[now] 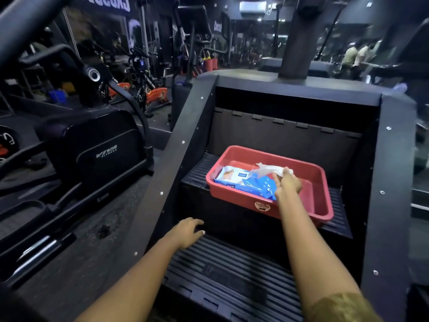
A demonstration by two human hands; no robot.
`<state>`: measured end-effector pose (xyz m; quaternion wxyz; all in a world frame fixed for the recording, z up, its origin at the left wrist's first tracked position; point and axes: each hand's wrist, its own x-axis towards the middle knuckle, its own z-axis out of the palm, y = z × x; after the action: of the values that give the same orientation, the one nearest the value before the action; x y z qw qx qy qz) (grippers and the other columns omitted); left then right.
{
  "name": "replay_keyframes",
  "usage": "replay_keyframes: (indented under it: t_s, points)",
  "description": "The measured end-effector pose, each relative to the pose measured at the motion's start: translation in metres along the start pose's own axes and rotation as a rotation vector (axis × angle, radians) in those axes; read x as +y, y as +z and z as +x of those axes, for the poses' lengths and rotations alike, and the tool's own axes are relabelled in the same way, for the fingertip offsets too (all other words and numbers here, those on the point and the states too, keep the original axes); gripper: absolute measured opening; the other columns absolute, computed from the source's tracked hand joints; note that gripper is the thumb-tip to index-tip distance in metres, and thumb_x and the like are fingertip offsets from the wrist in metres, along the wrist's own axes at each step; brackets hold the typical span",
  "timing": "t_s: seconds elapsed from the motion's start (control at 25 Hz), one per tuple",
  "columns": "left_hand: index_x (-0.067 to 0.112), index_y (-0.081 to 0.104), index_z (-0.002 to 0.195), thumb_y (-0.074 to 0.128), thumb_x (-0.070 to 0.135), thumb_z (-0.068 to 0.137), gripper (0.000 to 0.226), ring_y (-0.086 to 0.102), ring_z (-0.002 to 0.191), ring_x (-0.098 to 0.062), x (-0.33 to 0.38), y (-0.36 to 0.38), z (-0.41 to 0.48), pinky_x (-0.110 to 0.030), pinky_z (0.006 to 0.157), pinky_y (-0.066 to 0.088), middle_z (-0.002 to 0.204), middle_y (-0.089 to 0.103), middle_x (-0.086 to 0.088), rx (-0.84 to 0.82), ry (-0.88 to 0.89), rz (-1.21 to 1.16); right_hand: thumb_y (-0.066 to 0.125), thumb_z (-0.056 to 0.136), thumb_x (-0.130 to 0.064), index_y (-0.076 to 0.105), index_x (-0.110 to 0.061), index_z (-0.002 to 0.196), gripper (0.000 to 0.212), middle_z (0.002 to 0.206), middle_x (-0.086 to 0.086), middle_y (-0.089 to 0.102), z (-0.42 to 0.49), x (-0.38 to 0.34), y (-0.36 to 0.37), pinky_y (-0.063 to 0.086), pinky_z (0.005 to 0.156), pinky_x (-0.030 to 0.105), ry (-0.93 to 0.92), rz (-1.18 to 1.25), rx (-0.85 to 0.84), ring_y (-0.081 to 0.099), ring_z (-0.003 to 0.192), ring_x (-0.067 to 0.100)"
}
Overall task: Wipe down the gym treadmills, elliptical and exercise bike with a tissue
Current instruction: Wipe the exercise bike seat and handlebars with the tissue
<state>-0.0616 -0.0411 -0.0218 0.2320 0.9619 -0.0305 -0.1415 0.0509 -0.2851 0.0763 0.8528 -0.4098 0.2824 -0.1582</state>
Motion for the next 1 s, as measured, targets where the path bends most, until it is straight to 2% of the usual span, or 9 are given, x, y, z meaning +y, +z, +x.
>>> replay_keyframes:
  t_s: [0.12,0.16,0.24,0.32,0.44,0.6,0.68,0.84,1.0]
  points:
    - [0.014,0.039,0.144,0.046,0.033,0.099,0.049,0.047,0.125,-0.021,0.007,0.002,-0.012,-0.029,0.106,0.036,0.142,0.042,-0.009,-0.01,0.008,-0.002,0.054,0.091,0.003,0.053,0.003,0.087,0.004,0.08,0.008,0.053,-0.038,0.005,-0.027,0.048,0.094,0.033,0.105,0.107,-0.065,0.057,0.072,0.015]
    - [0.014,0.039,0.144,0.045,0.033,0.1,0.049,0.045,0.128,-0.022,0.008,0.002,-0.018,-0.029,0.106,0.035,0.142,0.042,-0.009,-0.017,0.007,0.002,0.053,0.092,0.003,0.054,0.001,0.086,0.006,0.076,0.008,0.054,-0.05,0.011,-0.036,0.05,0.09,0.03,0.121,0.092,-0.112,0.055,0.067,0.013]
    - [0.013,0.039,0.144,0.045,0.033,0.1,0.049,0.044,0.129,-0.023,0.006,0.003,-0.034,-0.028,0.107,0.034,0.142,0.043,-0.01,-0.009,0.012,-0.002,0.054,0.092,0.001,0.056,-0.002,0.083,0.01,0.069,0.005,0.061,-0.078,0.024,-0.054,0.057,0.067,0.023,0.115,0.008,-0.229,0.059,0.061,0.011]
    - [0.012,0.04,0.143,0.046,0.033,0.1,0.049,0.044,0.129,-0.024,-0.007,0.007,-0.06,-0.028,0.106,0.034,0.141,0.044,-0.012,0.004,0.001,-0.016,0.056,0.092,-0.003,0.059,-0.005,0.078,0.014,0.062,0.0,0.064,-0.11,0.041,-0.071,0.055,0.055,0.018,0.034,-0.162,-0.34,0.061,0.056,0.006]
    - [0.011,0.04,0.143,0.046,0.031,0.1,0.048,0.044,0.129,-0.023,-0.047,0.024,-0.114,-0.026,0.104,0.033,0.141,0.045,-0.011,0.016,-0.058,-0.06,0.06,0.09,-0.008,0.063,-0.009,0.075,0.015,0.069,0.004,0.063,-0.166,0.078,-0.098,0.054,0.056,0.02,-0.081,-0.507,-0.514,0.062,0.061,0.008]
    - [0.011,0.044,0.141,0.048,0.029,0.099,0.046,0.044,0.13,-0.02,-0.119,0.06,-0.218,-0.022,0.105,0.031,0.143,0.046,-0.009,0.075,-0.165,-0.103,0.064,0.087,-0.007,0.065,-0.016,0.069,0.02,0.071,0.007,0.068,-0.242,0.158,-0.139,0.057,0.068,0.039,-0.087,-0.854,-0.737,0.066,0.074,0.026]
    - [0.011,0.041,0.143,0.046,0.029,0.1,0.047,0.041,0.133,-0.021,-0.157,0.084,-0.287,-0.022,0.107,0.029,0.145,0.043,-0.009,0.076,-0.247,-0.106,0.066,0.085,-0.01,0.066,-0.02,0.068,0.019,0.072,0.007,0.07,-0.292,0.202,-0.161,0.058,0.07,0.044,-0.071,-1.002,-0.858,0.068,0.072,0.024]
    - [0.015,0.037,0.144,0.041,0.033,0.101,0.047,0.034,0.137,-0.023,-0.226,0.12,-0.438,-0.027,0.11,0.028,0.149,0.037,-0.009,0.108,-0.48,-0.173,0.067,0.084,-0.018,0.062,-0.028,0.062,0.025,0.065,-0.002,0.067,-0.42,0.273,-0.189,0.056,0.063,0.028,-0.073,-1.284,-1.102,0.063,0.058,0.008]
    - [0.014,0.036,0.145,0.04,0.031,0.102,0.046,0.029,0.141,-0.022,-0.278,0.132,-0.586,-0.028,0.11,0.025,0.152,0.032,-0.008,0.207,-0.693,-0.251,0.067,0.085,-0.024,0.061,-0.025,0.067,0.019,0.068,-0.005,0.063,-0.553,0.33,-0.192,0.042,0.052,0.014,-0.088,-1.364,-1.368,0.057,0.062,0.006]
